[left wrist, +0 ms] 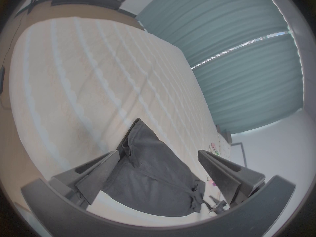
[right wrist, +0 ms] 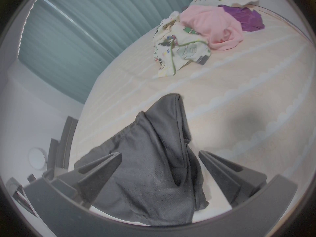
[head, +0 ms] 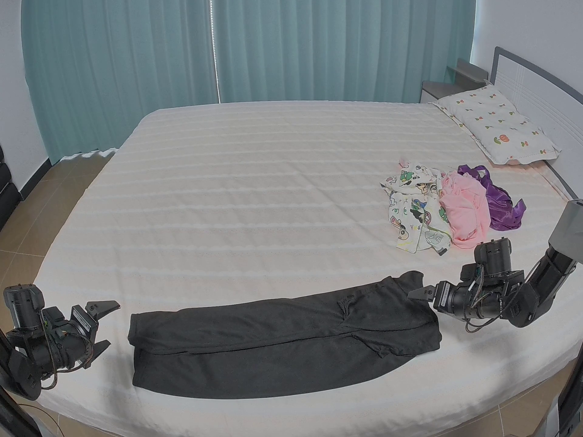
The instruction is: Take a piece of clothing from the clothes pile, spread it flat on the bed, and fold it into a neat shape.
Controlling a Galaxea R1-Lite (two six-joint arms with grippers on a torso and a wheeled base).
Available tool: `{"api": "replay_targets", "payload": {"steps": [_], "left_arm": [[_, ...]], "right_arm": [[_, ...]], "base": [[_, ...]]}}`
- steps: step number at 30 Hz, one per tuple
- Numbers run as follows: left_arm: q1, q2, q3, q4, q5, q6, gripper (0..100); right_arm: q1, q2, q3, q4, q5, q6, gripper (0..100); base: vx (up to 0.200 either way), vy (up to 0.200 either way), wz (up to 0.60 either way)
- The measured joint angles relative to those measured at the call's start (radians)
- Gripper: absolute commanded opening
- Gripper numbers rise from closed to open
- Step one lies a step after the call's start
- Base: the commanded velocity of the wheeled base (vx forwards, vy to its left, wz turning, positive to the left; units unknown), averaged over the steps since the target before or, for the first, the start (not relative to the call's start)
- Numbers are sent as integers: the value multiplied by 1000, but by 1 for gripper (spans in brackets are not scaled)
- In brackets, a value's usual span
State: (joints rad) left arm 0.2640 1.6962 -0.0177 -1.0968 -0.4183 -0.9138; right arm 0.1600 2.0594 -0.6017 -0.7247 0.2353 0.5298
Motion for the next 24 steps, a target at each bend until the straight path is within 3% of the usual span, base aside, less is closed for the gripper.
{"api": "replay_targets", "payload": {"steps": [10,16,17,24], "left_arm": [[-31,61,0,-1,7,169,100],[-89,141,-1,-6,41,193,100],[-101,154,-3,-7,54,194,0],[-160,226,-37,-14,156,185,0]], "right_arm": [[-51,-114,155,-29,-54,142,100],[-60,-151,262,-189,-81,300,100],[-60,-154,283,-225,-82,315,100],[-59,-136,395,-446,-84,353,100]], "base": [[0,0,0],[0,0,0],[0,0,0],[0,0,0]]}}
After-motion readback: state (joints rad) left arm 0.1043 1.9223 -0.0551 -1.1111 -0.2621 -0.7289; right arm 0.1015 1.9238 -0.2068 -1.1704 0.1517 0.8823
